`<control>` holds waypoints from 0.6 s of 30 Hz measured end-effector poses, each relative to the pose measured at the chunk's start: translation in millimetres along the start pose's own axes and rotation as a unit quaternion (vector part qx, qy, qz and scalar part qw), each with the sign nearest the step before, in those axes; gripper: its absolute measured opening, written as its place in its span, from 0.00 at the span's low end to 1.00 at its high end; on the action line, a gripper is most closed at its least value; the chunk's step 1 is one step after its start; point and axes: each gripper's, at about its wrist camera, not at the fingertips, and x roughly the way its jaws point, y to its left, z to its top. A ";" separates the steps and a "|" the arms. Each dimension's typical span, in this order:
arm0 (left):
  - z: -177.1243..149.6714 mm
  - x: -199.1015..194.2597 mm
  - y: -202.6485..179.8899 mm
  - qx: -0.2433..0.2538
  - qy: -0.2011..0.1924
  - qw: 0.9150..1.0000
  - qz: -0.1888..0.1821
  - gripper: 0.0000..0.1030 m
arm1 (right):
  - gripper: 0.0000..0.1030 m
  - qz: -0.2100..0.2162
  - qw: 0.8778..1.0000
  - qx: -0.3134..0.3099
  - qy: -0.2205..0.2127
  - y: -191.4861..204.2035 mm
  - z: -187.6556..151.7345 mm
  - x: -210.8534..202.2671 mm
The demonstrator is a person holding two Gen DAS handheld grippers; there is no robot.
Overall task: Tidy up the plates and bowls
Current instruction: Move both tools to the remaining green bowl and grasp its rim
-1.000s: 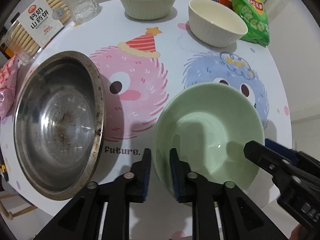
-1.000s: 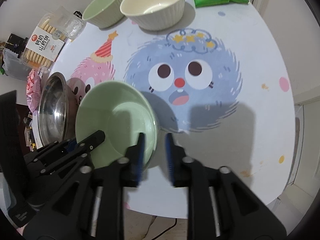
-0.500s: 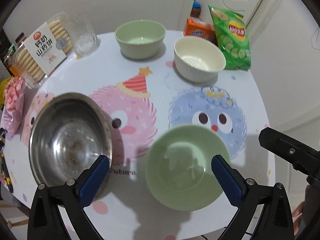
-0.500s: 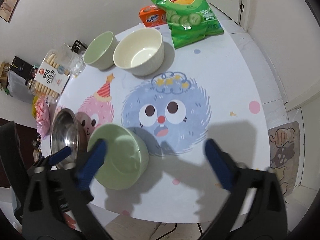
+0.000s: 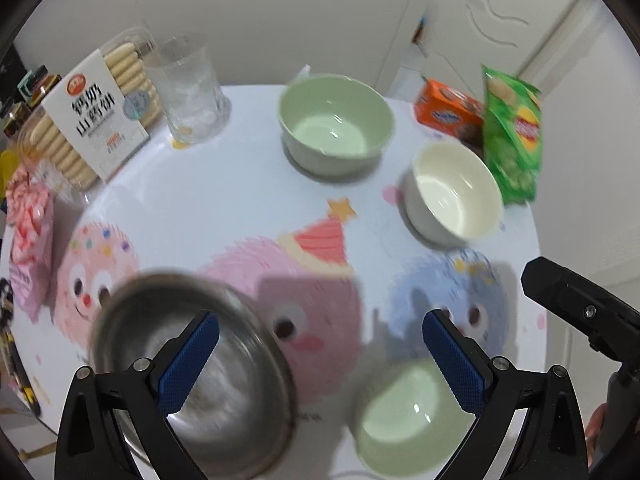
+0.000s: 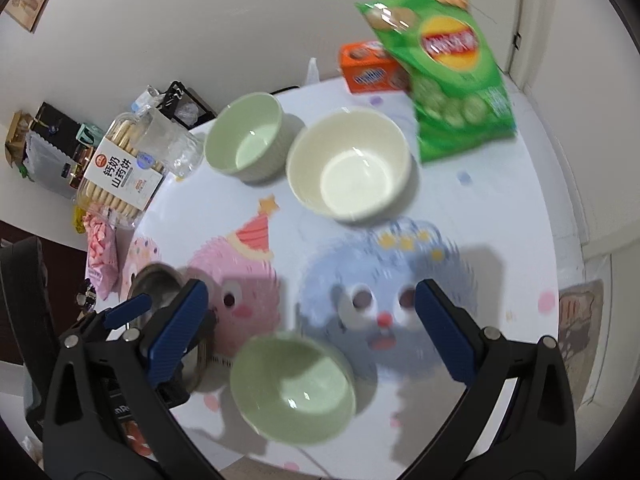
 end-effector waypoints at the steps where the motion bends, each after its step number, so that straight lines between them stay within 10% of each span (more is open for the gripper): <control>1: 8.9 2.2 3.7 -0.002 0.000 1.000 0.001 1.00 | 1.00 -0.001 1.000 -0.003 0.004 3.3 7.4 4.7; 18: 109.7 66.4 32.7 -0.049 0.047 0.998 -0.013 1.00 | 1.00 -0.019 0.998 -0.039 0.049 41.7 113.5 82.6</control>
